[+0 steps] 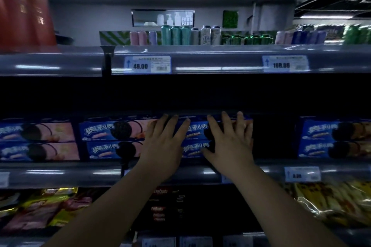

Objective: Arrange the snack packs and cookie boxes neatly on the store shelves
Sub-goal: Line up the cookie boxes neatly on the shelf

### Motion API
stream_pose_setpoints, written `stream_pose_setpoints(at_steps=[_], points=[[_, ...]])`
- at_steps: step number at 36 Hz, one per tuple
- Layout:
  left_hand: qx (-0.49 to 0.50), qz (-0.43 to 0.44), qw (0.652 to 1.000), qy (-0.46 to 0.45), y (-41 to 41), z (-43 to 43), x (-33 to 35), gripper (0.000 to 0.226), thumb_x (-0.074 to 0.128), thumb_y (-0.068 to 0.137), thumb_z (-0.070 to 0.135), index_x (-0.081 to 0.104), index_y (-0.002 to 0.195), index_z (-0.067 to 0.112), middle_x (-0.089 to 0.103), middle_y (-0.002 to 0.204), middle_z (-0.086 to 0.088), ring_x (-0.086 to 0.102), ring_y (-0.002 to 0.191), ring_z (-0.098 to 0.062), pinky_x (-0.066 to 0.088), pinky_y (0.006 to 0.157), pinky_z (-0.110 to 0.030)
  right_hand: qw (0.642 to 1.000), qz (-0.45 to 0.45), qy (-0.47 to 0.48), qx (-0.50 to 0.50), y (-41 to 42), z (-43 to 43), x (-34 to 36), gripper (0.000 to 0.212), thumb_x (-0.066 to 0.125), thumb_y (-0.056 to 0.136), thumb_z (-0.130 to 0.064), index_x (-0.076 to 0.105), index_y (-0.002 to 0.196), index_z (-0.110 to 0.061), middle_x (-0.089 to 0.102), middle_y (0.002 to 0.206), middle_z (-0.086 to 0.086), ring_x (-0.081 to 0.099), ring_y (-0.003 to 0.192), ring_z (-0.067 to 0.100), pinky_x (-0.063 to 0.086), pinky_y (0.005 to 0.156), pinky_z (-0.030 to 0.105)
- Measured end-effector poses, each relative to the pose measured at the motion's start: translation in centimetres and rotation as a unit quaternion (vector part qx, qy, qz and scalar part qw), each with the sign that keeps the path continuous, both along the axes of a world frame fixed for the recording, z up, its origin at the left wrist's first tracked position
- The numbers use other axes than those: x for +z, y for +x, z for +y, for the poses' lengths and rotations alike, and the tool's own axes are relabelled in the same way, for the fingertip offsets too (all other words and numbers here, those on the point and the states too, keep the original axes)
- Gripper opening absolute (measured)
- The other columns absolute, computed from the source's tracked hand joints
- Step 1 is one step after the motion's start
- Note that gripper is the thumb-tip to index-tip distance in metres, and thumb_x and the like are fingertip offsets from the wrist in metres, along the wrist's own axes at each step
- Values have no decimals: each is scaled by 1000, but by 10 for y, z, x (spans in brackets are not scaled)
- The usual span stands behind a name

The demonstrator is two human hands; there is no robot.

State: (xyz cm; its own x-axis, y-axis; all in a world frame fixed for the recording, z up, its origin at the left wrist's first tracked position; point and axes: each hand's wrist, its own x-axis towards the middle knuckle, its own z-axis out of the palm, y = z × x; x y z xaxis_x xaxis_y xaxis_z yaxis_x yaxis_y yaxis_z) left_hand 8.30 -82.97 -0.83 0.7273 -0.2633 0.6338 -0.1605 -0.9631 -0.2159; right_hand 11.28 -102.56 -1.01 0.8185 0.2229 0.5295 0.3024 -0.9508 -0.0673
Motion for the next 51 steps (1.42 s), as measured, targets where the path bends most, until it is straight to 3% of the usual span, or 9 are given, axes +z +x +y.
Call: stream_pose_setpoints(at_steps=[4, 15, 21, 28, 35, 39, 42, 45, 51], points=[[-33, -1, 999, -15, -5, -10, 0, 85, 68, 74, 43, 36, 148, 18, 38, 150, -20, 32, 138, -43, 30, 108, -59, 1000, -29, 8, -9, -8, -4, -7, 100, 52, 83, -68, -15, 152, -41, -25, 161, 9, -30, 142, 43, -15, 111, 66], [-190, -3, 981, -35, 2, -100, -10, 84, 72, 77, 40, 34, 150, 20, 29, 155, -19, 23, 142, -43, 16, 113, -54, 991, -51, 31, -122, -44, -96, -28, 98, 49, 85, -68, -16, 153, -38, -26, 160, 11, -29, 144, 39, -10, 114, 64], [-229, 13, 973, -26, 8, -173, -20, 86, 72, 79, 38, 30, 152, 21, 24, 157, -18, 21, 144, -41, 28, 110, -58, 981, -48, 42, -183, -51, -175, -34, 101, 53, 86, -66, -20, 151, -39, -26, 160, 12, -25, 143, 46, -1, 116, 64], [-205, 2, 978, -31, 27, -269, -13, 92, 76, 74, 41, 28, 151, 24, 28, 156, -18, 26, 141, -43, 40, 102, -60, 985, -50, 63, -156, -33, -277, -36, 98, 53, 87, -65, -14, 153, -36, -18, 162, 14, -18, 145, 45, 8, 116, 62], [-160, 33, 985, -52, 48, -344, -18, 92, 68, 80, 44, 16, 153, 29, 10, 162, -13, 8, 147, -41, 47, 98, -56, 987, -45, 71, -134, -9, -358, -22, 99, 56, 87, -57, -18, 151, -40, -21, 162, 11, 1, 148, 43, 23, 115, 57], [-121, 31, 990, -67, 53, -355, -20, 91, 70, 79, 43, 20, 153, 28, 6, 162, -14, 1, 147, -43, 49, 95, -56, 994, -29, 61, -81, 9, -371, -15, 101, 59, 88, -54, -20, 150, -40, -25, 160, 9, 10, 146, 40, 33, 111, 53], [-102, 28, 993, -57, 55, -355, -18, 92, 72, 78, 42, 20, 153, 28, 2, 162, -13, -3, 148, -42, 48, 95, -55, 997, -27, 52, -46, 19, -372, -15, 102, 61, 87, -53, -18, 151, -40, -26, 160, 8, 9, 146, 40, 37, 109, 53], [-96, 45, 993, -52, 57, -356, -11, 88, 62, 86, 41, 7, 153, 33, -8, 162, -5, -9, 148, -36, 49, 97, -51, 998, -20, 53, -21, 26, -372, -13, 102, 62, 87, -53, -16, 151, -41, -30, 159, 2, 2, 148, 38, 38, 108, 51], [-85, 42, 994, -48, 57, -353, -4, 85, 68, 81, 37, 17, 149, 30, 15, 159, -9, 11, 144, -37, 56, 85, -49, 997, 3, 70, 14, 35, -368, -4, 93, 61, 86, -57, -3, 153, -42, -12, 161, -4, 7, 146, 35, 37, 109, 48]])
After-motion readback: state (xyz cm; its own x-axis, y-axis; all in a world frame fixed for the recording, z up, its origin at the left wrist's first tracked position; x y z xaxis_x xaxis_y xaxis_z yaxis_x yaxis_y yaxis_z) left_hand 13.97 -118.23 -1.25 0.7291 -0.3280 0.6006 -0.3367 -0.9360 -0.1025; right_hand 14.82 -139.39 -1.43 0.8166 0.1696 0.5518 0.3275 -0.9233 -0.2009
